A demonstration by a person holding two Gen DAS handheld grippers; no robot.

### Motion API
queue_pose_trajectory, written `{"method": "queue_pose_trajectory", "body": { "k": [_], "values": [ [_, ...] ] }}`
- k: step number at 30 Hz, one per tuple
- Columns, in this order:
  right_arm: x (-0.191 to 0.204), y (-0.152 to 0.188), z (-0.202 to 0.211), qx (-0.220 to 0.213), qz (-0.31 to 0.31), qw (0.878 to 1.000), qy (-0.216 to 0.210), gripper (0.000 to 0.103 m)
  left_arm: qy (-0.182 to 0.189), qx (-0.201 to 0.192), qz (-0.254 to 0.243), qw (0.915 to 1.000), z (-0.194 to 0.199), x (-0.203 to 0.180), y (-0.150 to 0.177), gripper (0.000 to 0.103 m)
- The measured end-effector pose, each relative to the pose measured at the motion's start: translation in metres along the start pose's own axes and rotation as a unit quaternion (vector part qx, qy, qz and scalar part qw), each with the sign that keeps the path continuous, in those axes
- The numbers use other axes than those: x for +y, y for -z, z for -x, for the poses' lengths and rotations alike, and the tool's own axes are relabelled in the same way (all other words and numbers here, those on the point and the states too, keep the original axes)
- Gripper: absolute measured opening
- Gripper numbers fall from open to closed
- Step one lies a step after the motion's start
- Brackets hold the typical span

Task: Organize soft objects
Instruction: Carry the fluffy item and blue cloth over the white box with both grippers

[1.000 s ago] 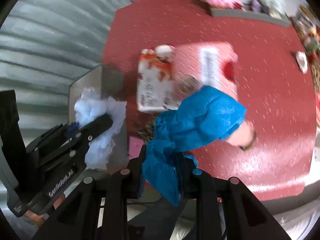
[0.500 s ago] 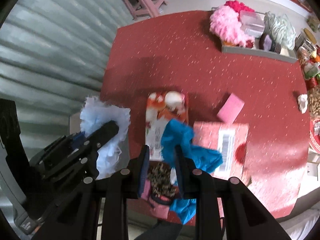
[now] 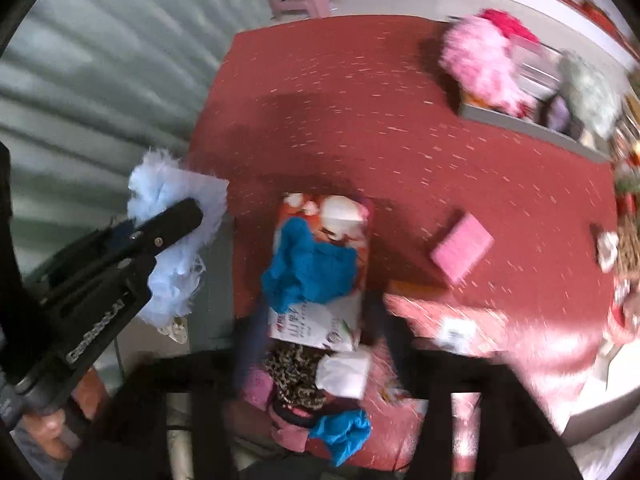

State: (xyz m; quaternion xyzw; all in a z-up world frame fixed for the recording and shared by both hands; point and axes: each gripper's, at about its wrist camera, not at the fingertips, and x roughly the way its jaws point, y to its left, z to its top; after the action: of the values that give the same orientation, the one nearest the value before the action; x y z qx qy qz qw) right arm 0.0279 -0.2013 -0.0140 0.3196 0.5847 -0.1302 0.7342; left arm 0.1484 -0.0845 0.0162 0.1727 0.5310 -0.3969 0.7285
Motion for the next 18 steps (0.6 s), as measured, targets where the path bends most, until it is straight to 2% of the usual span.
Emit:
{"method": "queue_pose_trajectory", "body": {
  "k": [8, 9, 11, 12, 13, 14, 15, 16, 18],
  "values": [
    [0.022, -0.020, -0.069, 0.055, 0.021, 0.998, 0.032, 0.074, -0.019, 0.002, 0.029, 0.9994, 0.002, 0.029, 0.000, 0.023],
    [0.029, -0.021, -0.076, 0.055, 0.037, 0.996, 0.062, 0.074, -0.020, 0.004, 0.033, 0.9992, 0.002, 0.033, 0.000, 0.023],
    [0.037, -0.022, -0.088, 0.076, 0.053, 0.993, 0.072, 0.074, -0.022, 0.007, 0.044, 0.9988, 0.002, 0.042, 0.002, 0.023],
    [0.041, -0.021, -0.094, 0.087, 0.064, 0.989, 0.098, 0.073, -0.022, 0.008, 0.047, 0.9986, 0.002, 0.045, 0.003, 0.023],
    [0.043, -0.021, -0.097, 0.089, 0.070, 0.987, 0.110, 0.068, -0.022, 0.008, 0.051, 0.9984, 0.003, 0.048, 0.005, 0.023],
    [0.044, -0.020, -0.099, 0.090, 0.075, 0.987, 0.113, 0.052, -0.022, 0.008, 0.053, 0.9983, 0.003, 0.050, 0.005, 0.023],
    [0.044, -0.018, -0.102, 0.099, 0.077, 0.985, 0.117, 0.042, -0.022, 0.008, 0.054, 0.9983, 0.004, 0.052, 0.006, 0.023],
    [0.042, -0.018, -0.104, 0.105, 0.074, 0.985, 0.117, 0.026, -0.021, 0.008, 0.055, 0.9983, 0.004, 0.052, 0.007, 0.023],
    [0.037, -0.016, -0.104, 0.106, 0.060, 0.987, 0.108, 0.025, -0.019, 0.009, 0.053, 0.9984, 0.004, 0.053, 0.007, 0.023]
  ]
}}
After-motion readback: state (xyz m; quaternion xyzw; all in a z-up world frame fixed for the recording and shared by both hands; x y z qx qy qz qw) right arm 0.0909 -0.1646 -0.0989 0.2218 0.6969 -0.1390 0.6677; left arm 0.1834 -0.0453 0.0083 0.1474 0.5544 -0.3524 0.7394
